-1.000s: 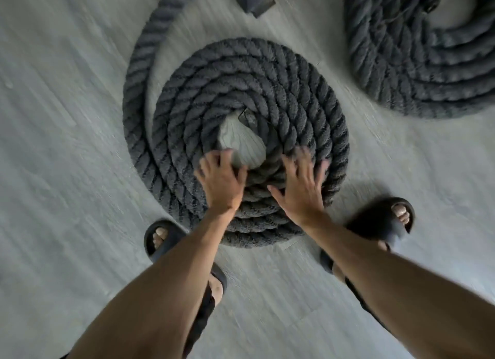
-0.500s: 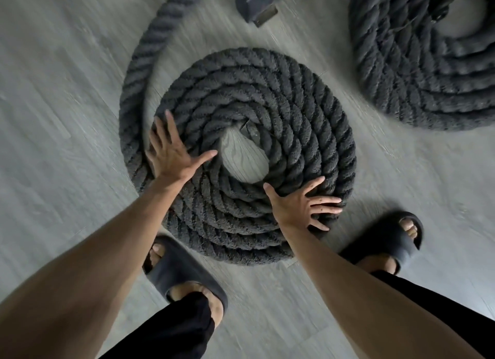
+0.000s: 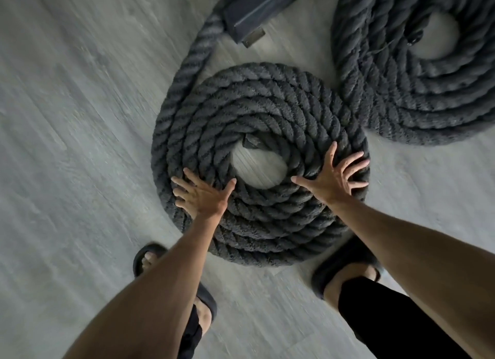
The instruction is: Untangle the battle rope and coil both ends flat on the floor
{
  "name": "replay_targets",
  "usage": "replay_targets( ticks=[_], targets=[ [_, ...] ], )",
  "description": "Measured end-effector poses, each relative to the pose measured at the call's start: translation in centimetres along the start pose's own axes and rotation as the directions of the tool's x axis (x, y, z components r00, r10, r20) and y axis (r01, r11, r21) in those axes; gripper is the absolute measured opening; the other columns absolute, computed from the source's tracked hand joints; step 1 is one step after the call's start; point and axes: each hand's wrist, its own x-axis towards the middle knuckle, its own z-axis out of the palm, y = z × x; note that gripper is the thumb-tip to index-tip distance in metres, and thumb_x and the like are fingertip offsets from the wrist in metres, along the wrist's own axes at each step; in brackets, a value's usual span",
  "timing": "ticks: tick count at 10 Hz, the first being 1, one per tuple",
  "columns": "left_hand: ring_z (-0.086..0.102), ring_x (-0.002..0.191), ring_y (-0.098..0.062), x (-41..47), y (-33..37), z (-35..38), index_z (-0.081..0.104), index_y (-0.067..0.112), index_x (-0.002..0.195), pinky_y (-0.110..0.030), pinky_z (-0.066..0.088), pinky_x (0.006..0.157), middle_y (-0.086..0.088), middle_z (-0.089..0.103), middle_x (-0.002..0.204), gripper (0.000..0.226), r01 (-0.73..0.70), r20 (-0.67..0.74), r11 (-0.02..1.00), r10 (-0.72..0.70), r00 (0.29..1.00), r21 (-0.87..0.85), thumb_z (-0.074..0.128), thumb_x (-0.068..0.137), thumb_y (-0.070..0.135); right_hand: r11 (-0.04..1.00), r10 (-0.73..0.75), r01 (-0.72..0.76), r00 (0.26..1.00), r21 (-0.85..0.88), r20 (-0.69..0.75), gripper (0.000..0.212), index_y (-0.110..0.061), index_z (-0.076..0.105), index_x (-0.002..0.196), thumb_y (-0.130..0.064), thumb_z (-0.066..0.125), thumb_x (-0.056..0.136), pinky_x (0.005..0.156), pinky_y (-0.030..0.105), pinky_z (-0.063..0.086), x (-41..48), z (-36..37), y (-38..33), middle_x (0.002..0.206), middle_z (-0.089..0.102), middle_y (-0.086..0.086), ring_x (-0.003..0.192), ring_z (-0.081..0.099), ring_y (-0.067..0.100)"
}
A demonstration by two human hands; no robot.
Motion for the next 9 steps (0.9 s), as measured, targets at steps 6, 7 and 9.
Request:
replay_targets(
  ticks=[6,7,9],
  targets=[
    [-0.019,0.147,-0.043,1.2,0.4,-0.1,-0.014,0.027,0.156,-0.076,0.014,0.106,-0.021,-0.024,0.16,0.118,-0.22,0.021,0.973,0.222,0.975,-0.072,0.056,0.076,0.078,0.969,0.082,-0.074,0.996,0.234,-0.027,0.131,-0.035,-0.023,0.155,-0.09,0.054,0.066,0.1,0.087,0.001,-3.9,4.4,0.6,0.155,-0.038,0.026,0.142,-0.034,0.051],
    [-0.019,0.147,-0.043,0.5,0.1,0.3,-0.014,0.026,0.156,-0.076,0.013,0.106,-0.022,-0.023,0.16,0.114,-0.197,0.018,0.978,0.198,0.98,-0.063,0.053,0.079,0.077,0.972,0.094,-0.086,0.995,0.219,-0.03,0.127,-0.036,-0.022,0.156,-0.087,0.056,0.07,0.1,0.086,0.002,-4.4,4.6,1.4,0.156,-0.037,0.024,0.142,-0.032,0.051],
    [0.031,0.141,-0.041,-2.6,3.6,-6.0,0.024,0.011,0.152,-0.06,0.035,0.106,-0.023,0.027,0.155,0.08,-0.223,0.138,0.972,0.231,0.963,-0.076,0.058,0.092,0.052,0.983,0.036,-0.031,0.999,0.178,-0.023,0.097,-0.033,-0.004,0.16,-0.05,0.061,0.091,0.112,0.076,0.013,-5.5,-2.1,0.8,0.167,0.005,0.014,0.153,0.005,0.04]
  ],
)
